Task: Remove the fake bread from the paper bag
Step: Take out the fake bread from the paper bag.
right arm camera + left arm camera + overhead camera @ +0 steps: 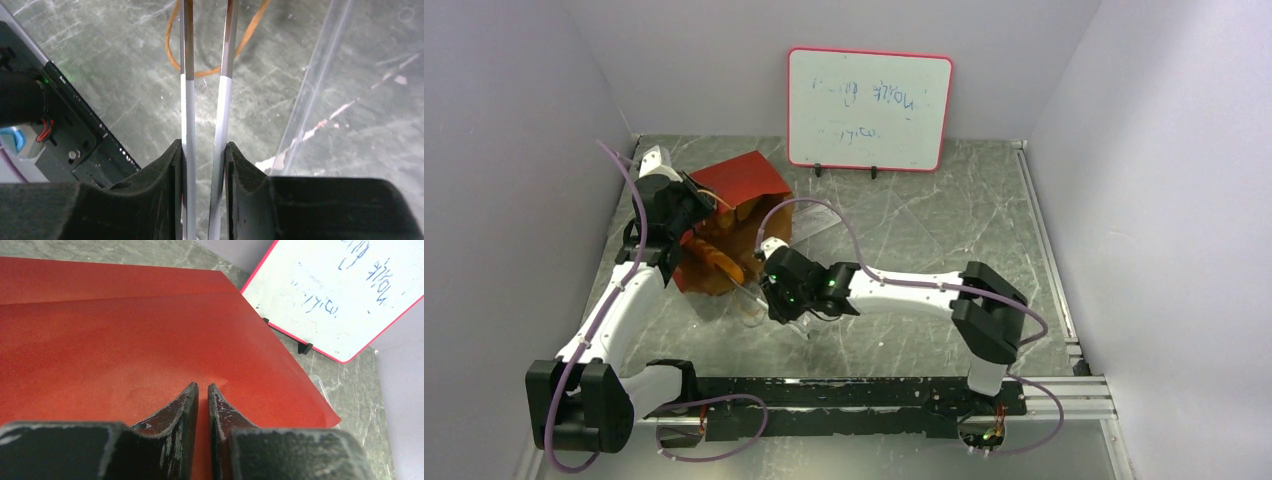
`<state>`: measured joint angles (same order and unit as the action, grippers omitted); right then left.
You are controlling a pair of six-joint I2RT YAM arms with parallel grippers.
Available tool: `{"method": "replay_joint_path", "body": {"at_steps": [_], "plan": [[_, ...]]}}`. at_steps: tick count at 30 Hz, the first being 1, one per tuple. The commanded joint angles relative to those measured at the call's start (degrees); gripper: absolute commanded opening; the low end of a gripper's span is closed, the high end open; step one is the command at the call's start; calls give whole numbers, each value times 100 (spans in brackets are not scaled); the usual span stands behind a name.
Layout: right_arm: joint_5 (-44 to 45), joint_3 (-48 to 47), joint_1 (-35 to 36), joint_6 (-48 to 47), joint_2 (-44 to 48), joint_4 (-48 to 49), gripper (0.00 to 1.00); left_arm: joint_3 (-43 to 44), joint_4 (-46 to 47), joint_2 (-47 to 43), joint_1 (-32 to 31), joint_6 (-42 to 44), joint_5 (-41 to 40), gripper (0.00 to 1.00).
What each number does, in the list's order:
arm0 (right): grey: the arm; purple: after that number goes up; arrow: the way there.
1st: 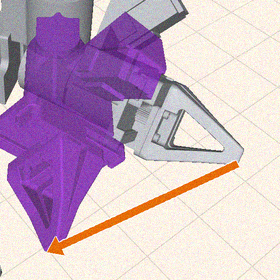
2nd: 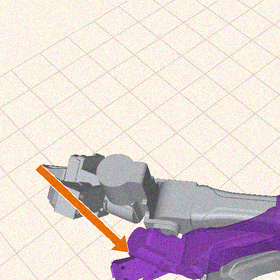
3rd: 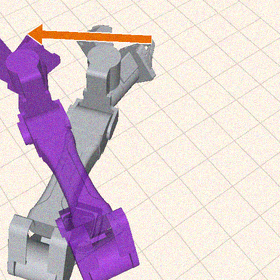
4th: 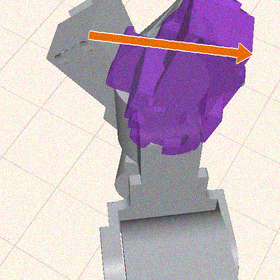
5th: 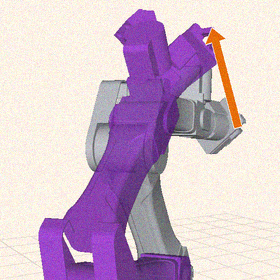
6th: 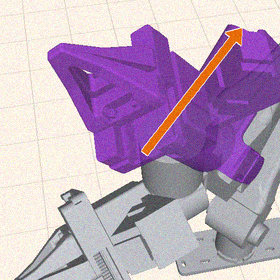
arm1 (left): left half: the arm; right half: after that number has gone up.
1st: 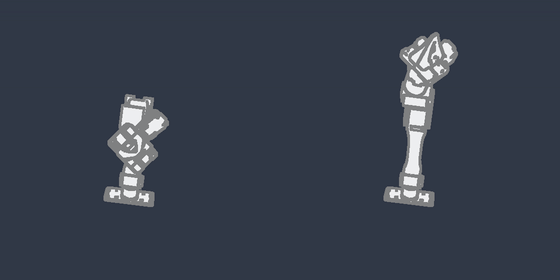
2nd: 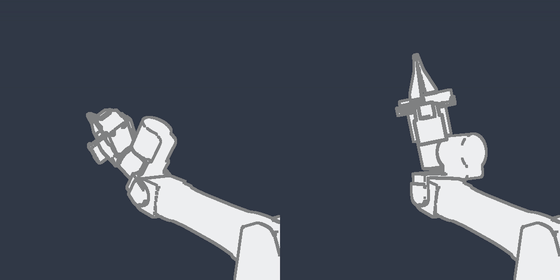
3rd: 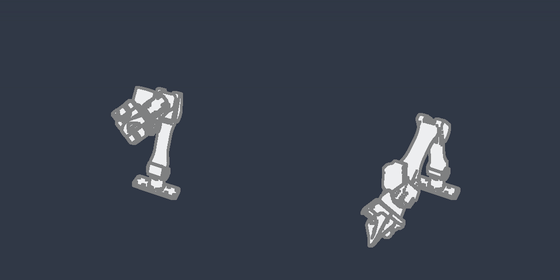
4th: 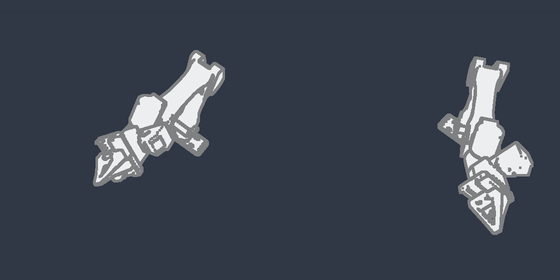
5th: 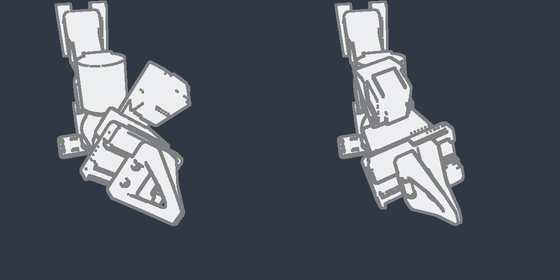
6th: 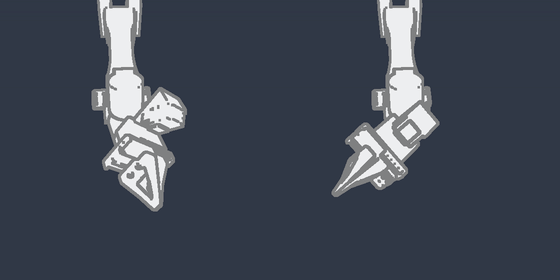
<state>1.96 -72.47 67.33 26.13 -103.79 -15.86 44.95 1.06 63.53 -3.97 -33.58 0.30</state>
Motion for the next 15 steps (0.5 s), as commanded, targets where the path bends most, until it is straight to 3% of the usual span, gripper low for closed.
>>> {"method": "replay_joint_path", "body": {"at_steps": [1, 15], "plan": [[159, 264, 95, 87, 663, 171, 0, 129, 35, -18, -43, 97, -234, 8], [915, 1198, 266, 426, 2563, -212, 0, 104, 87, 211, -186, 169, -604, 8]]}}
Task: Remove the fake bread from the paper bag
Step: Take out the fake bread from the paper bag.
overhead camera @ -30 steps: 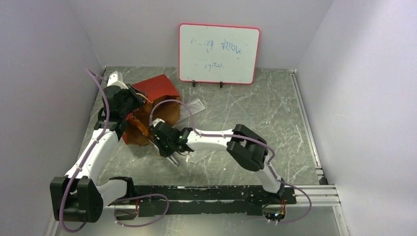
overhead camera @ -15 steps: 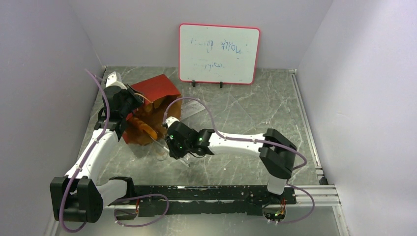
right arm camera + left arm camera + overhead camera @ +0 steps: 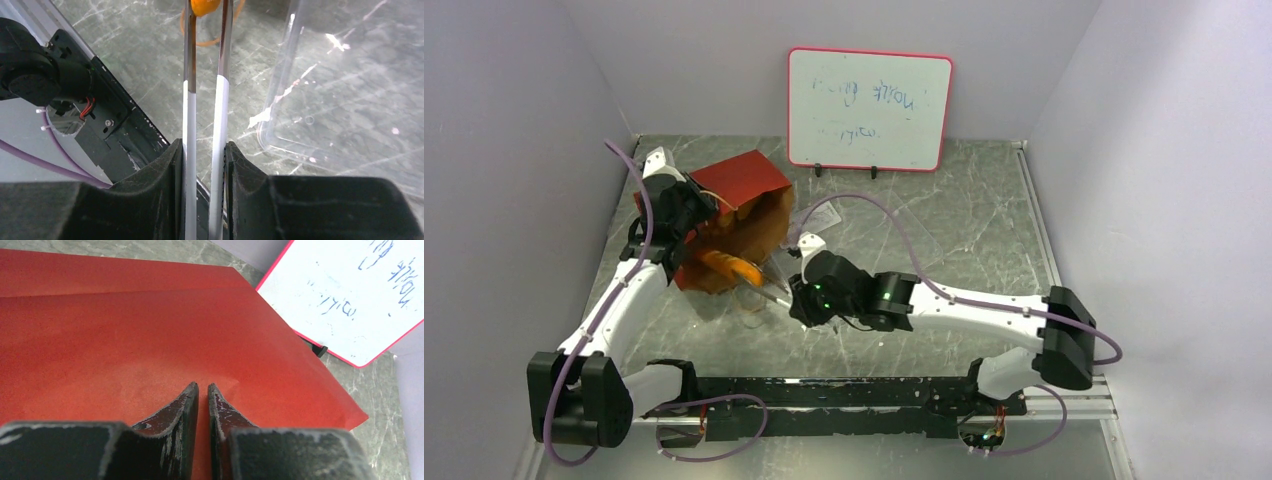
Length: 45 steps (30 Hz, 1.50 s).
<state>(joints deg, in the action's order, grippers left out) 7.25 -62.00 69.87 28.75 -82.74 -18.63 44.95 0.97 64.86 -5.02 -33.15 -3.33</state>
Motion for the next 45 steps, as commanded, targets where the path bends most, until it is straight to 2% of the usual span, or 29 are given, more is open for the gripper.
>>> {"method": "replay_joint_path", "body": {"at_steps": [1, 9, 30, 45], "plan": [[423, 186, 18, 183, 533, 30, 0, 114, 96, 87, -93, 127, -258, 8], [736, 221, 25, 227, 1144, -234, 0, 196, 45, 156, -157, 196, -440, 7], [1577, 113, 55, 745, 2416, -1608, 0, 724, -348, 671, -193, 218, -1678, 7], [2404, 426, 68, 1499, 3354, -2417, 0, 735, -276, 721, -193, 265, -1802, 7]]}}
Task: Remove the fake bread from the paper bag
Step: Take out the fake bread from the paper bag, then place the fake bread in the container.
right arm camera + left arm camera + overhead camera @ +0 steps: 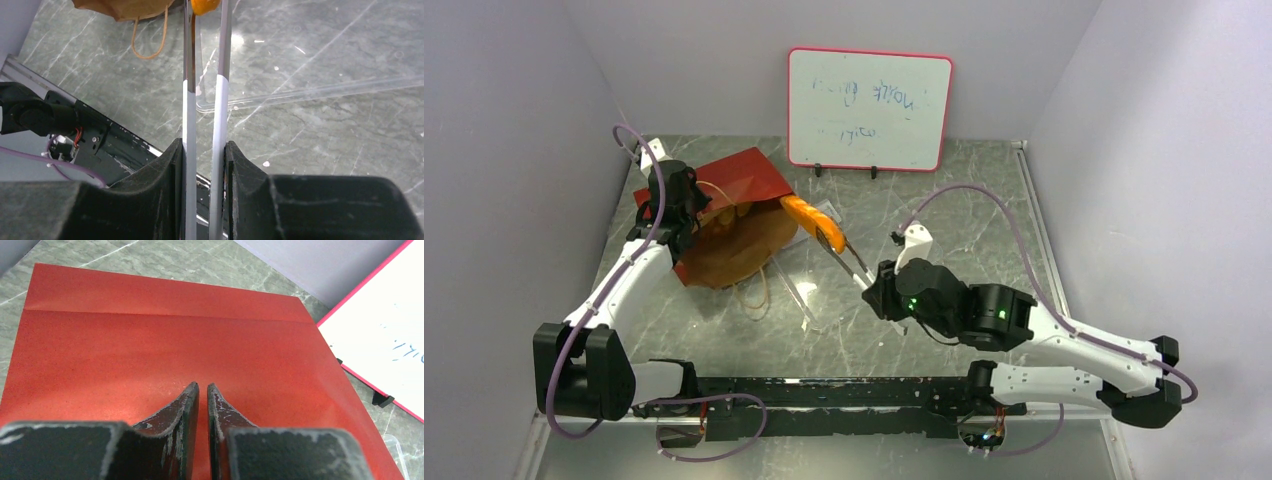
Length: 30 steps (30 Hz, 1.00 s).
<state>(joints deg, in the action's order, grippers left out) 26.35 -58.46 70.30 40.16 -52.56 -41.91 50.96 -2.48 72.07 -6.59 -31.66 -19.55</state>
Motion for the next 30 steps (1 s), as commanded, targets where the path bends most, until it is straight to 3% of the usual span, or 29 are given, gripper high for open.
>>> {"method": "replay_joint_path", "body": {"at_steps": [1, 15, 30], "plan": [[521, 73, 26, 401, 409, -139, 0, 141, 71, 15, -35, 116, -181, 7], [583, 406, 25, 844, 954, -679, 0, 343, 82, 217, -35, 181, -280, 7], [1368, 1035, 10, 1235, 1250, -694, 0, 371, 125, 10, -35, 213, -98, 7]]}}
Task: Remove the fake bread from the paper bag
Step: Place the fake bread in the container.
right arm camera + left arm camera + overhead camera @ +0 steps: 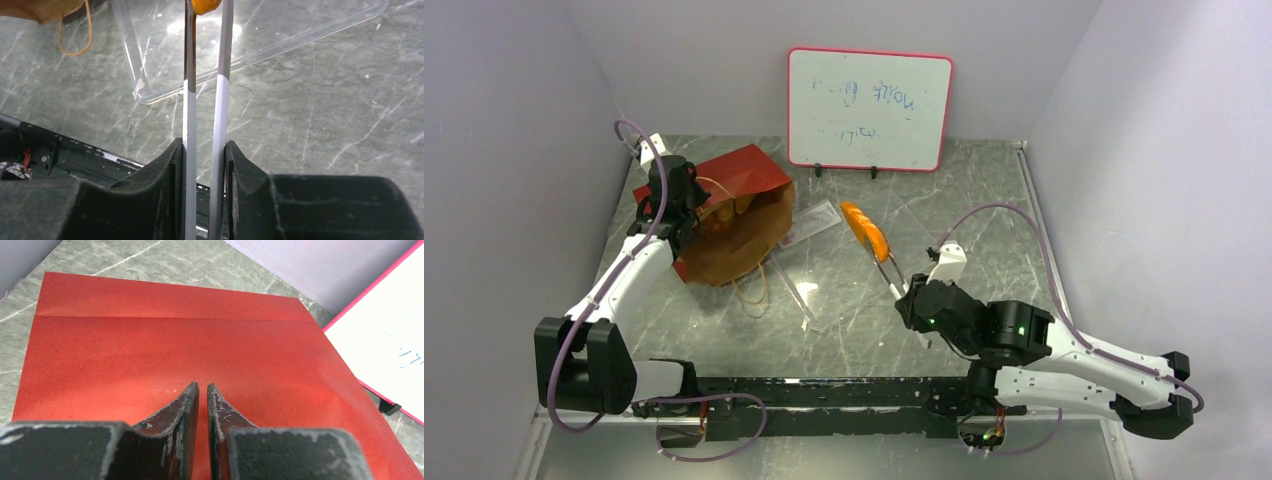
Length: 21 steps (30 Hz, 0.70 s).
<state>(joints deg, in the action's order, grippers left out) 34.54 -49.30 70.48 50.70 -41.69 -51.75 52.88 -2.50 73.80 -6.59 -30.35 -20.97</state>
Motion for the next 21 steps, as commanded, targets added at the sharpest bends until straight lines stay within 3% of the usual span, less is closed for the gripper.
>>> {"method": "replay_joint_path", "body": {"at_steps": [1, 10, 15, 21], "plan": [[586, 165, -3, 192, 176, 335, 0, 181, 125, -172, -35, 78, 67, 7], [412, 600, -356, -266, -75, 1192, 0, 152, 137, -234, -35, 43, 167, 7], [-495, 723, -1358, -1030, -647, 1926, 0, 178, 89, -289, -35, 29, 206, 7], [-1982, 1109, -2922, -1714, -711, 2704, 0, 179, 69, -348, -35, 38, 234, 7]]}}
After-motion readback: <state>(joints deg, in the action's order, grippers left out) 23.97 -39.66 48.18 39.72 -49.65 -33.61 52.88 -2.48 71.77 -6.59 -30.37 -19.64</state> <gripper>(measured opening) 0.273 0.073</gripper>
